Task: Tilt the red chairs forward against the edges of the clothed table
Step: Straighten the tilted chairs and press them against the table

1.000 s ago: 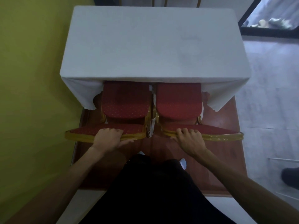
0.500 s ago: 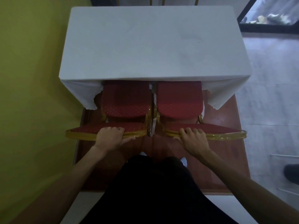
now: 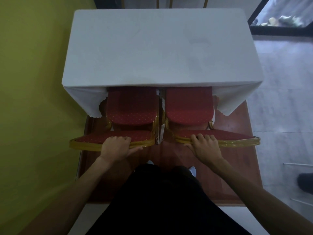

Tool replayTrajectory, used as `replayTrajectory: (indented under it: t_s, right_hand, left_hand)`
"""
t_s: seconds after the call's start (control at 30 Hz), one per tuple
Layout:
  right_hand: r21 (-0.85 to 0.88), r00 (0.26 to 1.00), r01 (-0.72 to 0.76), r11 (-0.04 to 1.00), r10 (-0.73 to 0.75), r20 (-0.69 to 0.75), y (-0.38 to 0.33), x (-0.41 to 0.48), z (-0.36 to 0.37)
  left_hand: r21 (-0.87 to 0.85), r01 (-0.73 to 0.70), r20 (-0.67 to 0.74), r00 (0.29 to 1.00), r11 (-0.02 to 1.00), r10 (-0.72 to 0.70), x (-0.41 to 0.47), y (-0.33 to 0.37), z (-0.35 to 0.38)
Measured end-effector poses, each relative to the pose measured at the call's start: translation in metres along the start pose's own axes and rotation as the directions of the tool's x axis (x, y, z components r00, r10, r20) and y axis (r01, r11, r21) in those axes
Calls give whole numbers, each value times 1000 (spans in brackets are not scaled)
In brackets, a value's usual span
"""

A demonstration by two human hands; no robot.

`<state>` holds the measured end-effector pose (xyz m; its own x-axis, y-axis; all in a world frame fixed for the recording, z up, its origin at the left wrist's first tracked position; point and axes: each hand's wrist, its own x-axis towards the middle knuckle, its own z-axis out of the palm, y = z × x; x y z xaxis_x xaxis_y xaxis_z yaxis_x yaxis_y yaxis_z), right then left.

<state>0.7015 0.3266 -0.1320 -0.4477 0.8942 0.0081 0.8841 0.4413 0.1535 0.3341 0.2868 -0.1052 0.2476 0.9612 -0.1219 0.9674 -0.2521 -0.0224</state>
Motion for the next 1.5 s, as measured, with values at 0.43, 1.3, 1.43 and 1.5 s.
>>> replayTrajectory:
  t_s: [0.43, 1.3, 1.43, 1.5]
  right_hand:
    - [28, 998, 69, 997, -70, 10, 10, 2, 2]
    - [92, 986, 163, 982, -158, -54, 24, -1, 5]
    - [124, 992, 129, 984, -127, -25, 21, 0, 0]
    - [135, 993, 118, 984, -119, -4, 20, 0, -4]
  left_hand:
    - [18, 47, 11, 999, 999, -47, 2, 2, 2]
    - [62, 80, 111, 990, 995, -87, 0, 7, 2]
    - [29, 84, 153, 984, 996, -88, 1, 8, -1]
    - [11, 75, 137, 988, 997, -76, -1, 9, 0]
